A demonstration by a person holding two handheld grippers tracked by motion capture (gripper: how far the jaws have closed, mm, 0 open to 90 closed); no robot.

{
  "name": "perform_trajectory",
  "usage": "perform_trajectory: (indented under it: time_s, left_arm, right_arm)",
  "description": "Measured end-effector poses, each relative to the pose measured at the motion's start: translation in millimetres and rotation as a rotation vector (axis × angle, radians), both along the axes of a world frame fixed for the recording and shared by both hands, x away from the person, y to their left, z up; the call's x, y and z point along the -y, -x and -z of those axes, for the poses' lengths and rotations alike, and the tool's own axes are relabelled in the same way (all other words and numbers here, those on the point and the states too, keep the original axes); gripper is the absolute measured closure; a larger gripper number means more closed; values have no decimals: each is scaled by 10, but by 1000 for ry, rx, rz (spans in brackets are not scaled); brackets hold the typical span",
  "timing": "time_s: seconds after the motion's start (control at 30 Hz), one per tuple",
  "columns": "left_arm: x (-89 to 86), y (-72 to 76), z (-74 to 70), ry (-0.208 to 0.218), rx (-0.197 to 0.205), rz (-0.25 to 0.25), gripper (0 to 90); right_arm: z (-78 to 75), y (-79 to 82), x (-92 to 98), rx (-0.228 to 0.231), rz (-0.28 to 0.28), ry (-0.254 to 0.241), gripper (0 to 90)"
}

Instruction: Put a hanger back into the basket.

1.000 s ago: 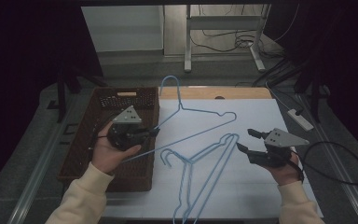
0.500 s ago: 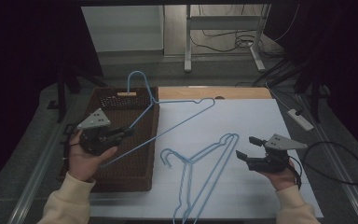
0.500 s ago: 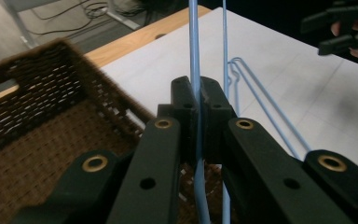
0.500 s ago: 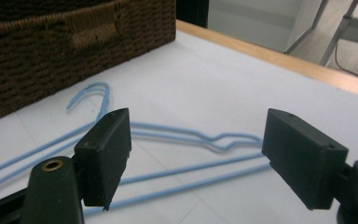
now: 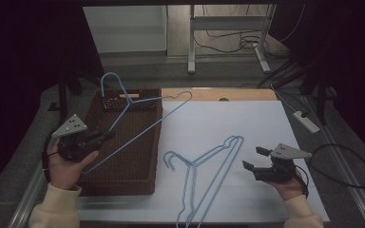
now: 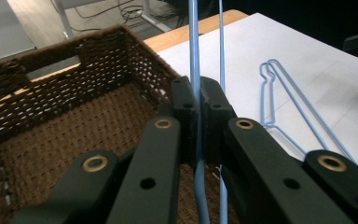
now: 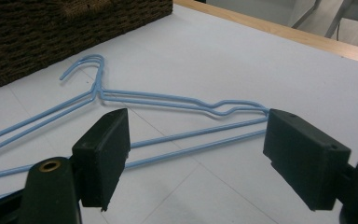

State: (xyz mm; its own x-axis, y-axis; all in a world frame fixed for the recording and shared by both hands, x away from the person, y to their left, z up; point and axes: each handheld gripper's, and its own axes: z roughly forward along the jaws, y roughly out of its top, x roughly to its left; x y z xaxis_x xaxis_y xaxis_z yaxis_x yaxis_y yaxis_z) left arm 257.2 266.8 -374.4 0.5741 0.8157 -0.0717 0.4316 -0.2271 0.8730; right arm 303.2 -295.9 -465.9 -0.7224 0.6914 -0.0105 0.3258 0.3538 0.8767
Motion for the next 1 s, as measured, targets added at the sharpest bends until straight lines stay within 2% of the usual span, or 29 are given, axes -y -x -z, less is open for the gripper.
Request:
perform_trajectory:
  time_s: [0.23,0.5,0.6,0.77,1.0]
  left_arm:
    - [-165,47,43,-15,-1,-57,866]
    - [-377,128,86,8,26,-122,866]
    - [-452,150,87,2,27,-139,866]
    - [-529,164,129,-1,19,-164,866]
    - [-553,92,218,-12,1,-183,866]
  right_arm:
    - [19,-21,8,-9,5,3,231]
    - [24,-20,10,-10,6,8,230]
    - [26,-18,6,-10,-1,6,229]
    - [48,-17,-18,-13,-10,26,230]
    - [68,-11,-44,-14,-11,43,231]
